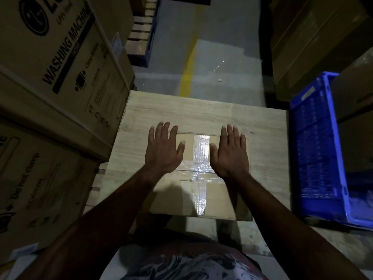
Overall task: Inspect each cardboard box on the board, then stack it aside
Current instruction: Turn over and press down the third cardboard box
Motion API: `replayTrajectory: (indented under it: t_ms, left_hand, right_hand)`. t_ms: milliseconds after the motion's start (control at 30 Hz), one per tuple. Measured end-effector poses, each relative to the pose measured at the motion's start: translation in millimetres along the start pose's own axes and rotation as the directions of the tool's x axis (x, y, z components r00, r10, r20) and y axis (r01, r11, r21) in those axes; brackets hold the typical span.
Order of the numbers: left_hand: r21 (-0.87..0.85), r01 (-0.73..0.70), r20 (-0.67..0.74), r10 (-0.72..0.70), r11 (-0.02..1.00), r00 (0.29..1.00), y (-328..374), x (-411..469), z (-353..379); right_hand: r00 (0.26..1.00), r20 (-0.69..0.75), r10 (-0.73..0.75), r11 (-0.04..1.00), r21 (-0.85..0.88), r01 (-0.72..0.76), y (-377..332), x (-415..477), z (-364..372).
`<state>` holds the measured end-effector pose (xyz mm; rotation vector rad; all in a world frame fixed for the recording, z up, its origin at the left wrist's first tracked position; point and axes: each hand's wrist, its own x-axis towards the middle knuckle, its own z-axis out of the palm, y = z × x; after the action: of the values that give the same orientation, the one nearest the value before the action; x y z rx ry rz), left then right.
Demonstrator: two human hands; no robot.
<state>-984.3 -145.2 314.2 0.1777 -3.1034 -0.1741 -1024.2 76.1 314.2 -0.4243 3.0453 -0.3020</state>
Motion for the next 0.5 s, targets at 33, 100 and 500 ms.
replayTrajectory:
  t_ms: [33,100,500]
  left_hand:
    - [-0.024,0.002,-0.008,-0.002,1.000,1.000,-0.1,-0.6,-0.7]
    - [-0.163,0.118,-0.034,-0.125,0.980,0.992,-0.1,-0.6,-4.6]
    - [-0.487,0.703,0.364,-0.611,0.518,0.703,-5.1,-35.1,-30.9]
  right_hand:
    - [0.999,-0.035,0.035,0.996,0.085,-0.032,-0.3,0.0,-1.8]
    - [0.970,-0.137,0.199,0.929,0.342,-0.142,0.2,0.9,-9.6]
    - [0.726,0.380,0.572,0.431,0.614,-0.661,34.3,-21.9,-23.8]
